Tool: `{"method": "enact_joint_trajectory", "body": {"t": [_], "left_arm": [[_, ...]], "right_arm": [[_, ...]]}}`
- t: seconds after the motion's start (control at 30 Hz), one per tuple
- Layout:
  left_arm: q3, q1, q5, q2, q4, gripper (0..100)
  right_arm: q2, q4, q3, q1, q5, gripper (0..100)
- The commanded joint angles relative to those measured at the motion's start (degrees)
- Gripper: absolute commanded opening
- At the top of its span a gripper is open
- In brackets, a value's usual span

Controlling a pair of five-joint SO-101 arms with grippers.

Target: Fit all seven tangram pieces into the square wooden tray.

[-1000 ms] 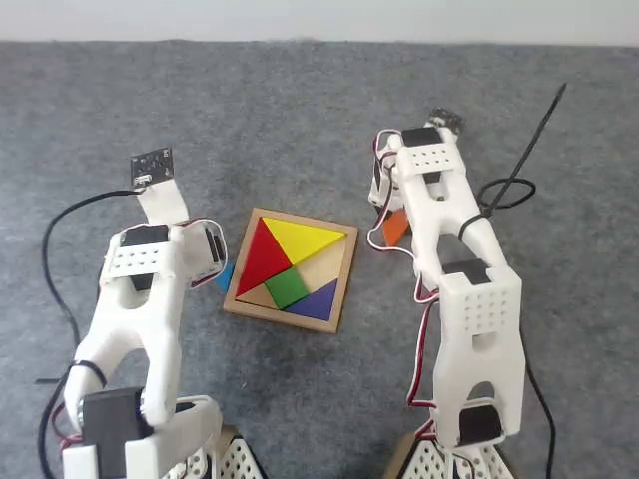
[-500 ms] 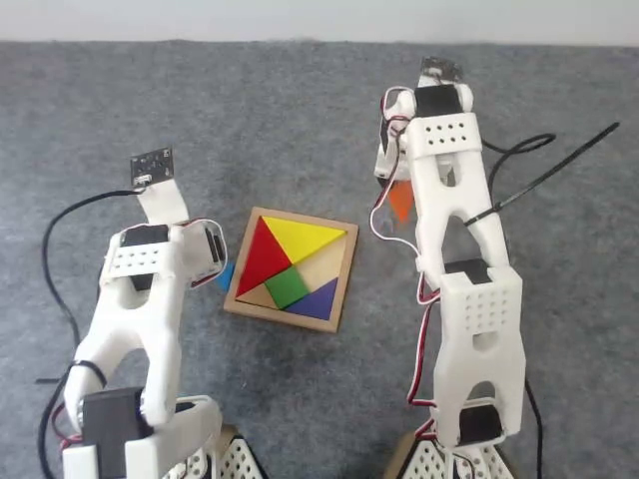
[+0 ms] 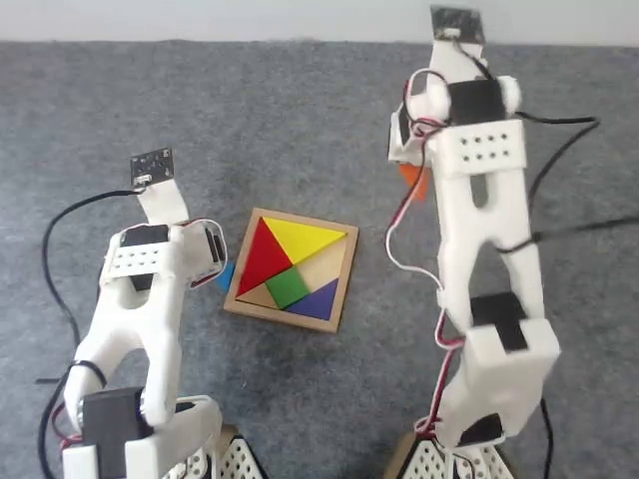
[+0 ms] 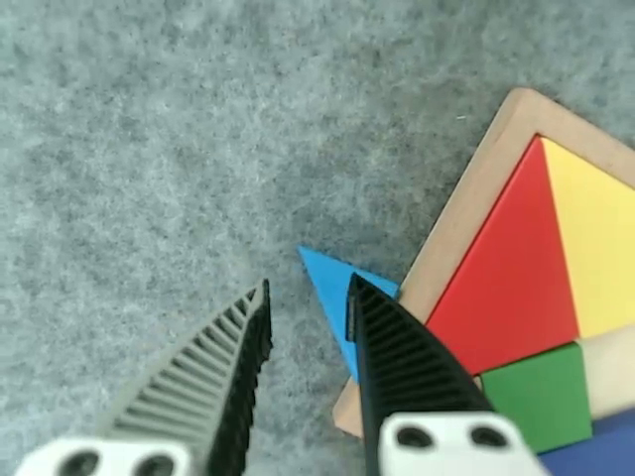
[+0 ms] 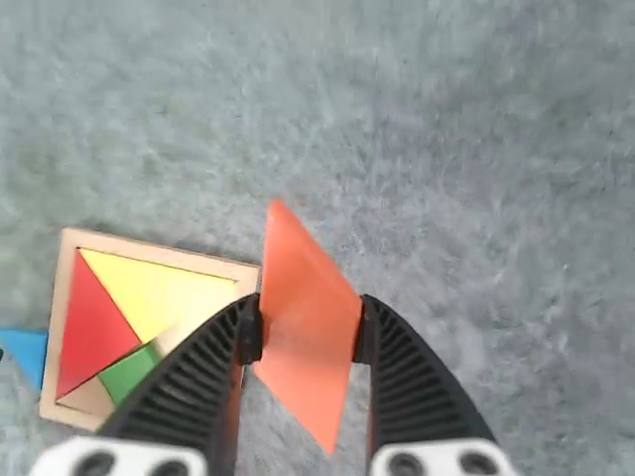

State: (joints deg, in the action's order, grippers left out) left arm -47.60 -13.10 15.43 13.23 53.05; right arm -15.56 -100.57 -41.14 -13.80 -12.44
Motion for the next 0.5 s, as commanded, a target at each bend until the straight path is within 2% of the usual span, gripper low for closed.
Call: {"method": "enact_joint_trajectory", "body": {"t": [0.0,0.17,0.47], "left_arm": [[0.57,-0.44,-0.26,2.81,0.18,13],[0.57,-0.44,-0.26,2.81,0.18,13],[0.66,-0.44,-0.26,2.81,0.18,13]], "right_arm": [[4.88,-2.15,1.85,-0.92,2.46,2.3],[1.63,-1.71,8.26,-10.77,5.45,2.3],[-6.90,8.57,21.27,-22.46,3.34,2.2]]}}
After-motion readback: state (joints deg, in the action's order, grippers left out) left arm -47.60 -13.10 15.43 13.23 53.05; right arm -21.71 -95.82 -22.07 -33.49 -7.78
